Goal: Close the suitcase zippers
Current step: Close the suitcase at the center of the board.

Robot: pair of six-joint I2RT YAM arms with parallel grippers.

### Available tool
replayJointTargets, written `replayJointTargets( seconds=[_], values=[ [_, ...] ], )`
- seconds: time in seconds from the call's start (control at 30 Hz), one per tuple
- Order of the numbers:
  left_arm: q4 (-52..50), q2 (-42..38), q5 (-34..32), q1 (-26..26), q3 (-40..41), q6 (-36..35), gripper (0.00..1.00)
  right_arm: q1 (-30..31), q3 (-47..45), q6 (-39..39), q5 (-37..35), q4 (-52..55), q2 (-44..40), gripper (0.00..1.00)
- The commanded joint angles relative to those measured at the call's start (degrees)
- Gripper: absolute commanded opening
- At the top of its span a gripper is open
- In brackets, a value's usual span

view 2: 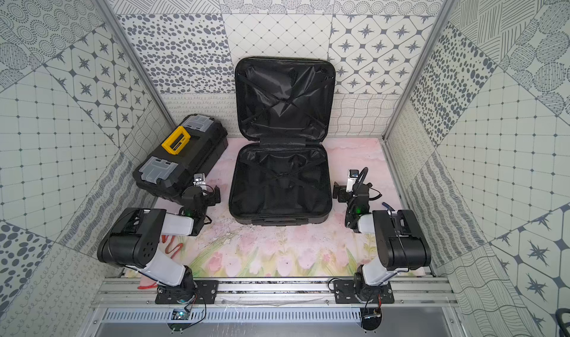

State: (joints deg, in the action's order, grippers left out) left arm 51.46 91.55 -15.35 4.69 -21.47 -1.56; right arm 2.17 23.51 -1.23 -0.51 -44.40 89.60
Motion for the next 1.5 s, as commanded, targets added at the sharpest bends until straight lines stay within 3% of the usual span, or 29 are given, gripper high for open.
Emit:
replayJointTargets(
  seconds=[0.0,0.6,0.8,0.9,1.0,1.27,1.37,1.47],
  values=[
    [2.2,-0.3,-0.8,-0.8,-0.7,0.6,0.99,-0.1,0.4,0.1,0.1,-2.9,-0.6,0.98],
    [1.6,-0.3,0.1,-1.2,-0.8,0.8,0.99,-0.3,0.4,0.1,0.6,-2.9,-0.5,0.98],
    [3.1,-2.3,3.4,-1.0,0.6,-1.4,0.98,-0.4,-0.1,-1.1,-0.7,-3.9,-1.8,0.98],
    [0.5,-8.7,0.4,0.9,2.0,-2.4,0.99,-1.8,2.5,-1.6,2.0,7.8,-9.8,0.98],
    [-8.3,-17.9,1.4,2.2,1.0,-3.4,0.99,-2.5,2.4,-3.0,4.4,10.7,-17.3,0.98],
    [-42.6,-40.6,5.3,4.8,-9.6,2.4,0.99,-3.1,11.4,-2.3,14.5,33.8,-31.6,0.98],
    [-56.3,-42.8,7.1,5.1,-18.4,5.8,0.98,-2.6,16.8,-2.2,20.0,44.9,-33.4,0.98],
    [-67.6,-40.0,9.6,5.6,-28.9,9.5,0.99,-0.6,22.4,-2.9,22.4,55.4,-33.0,0.98]
  ],
)
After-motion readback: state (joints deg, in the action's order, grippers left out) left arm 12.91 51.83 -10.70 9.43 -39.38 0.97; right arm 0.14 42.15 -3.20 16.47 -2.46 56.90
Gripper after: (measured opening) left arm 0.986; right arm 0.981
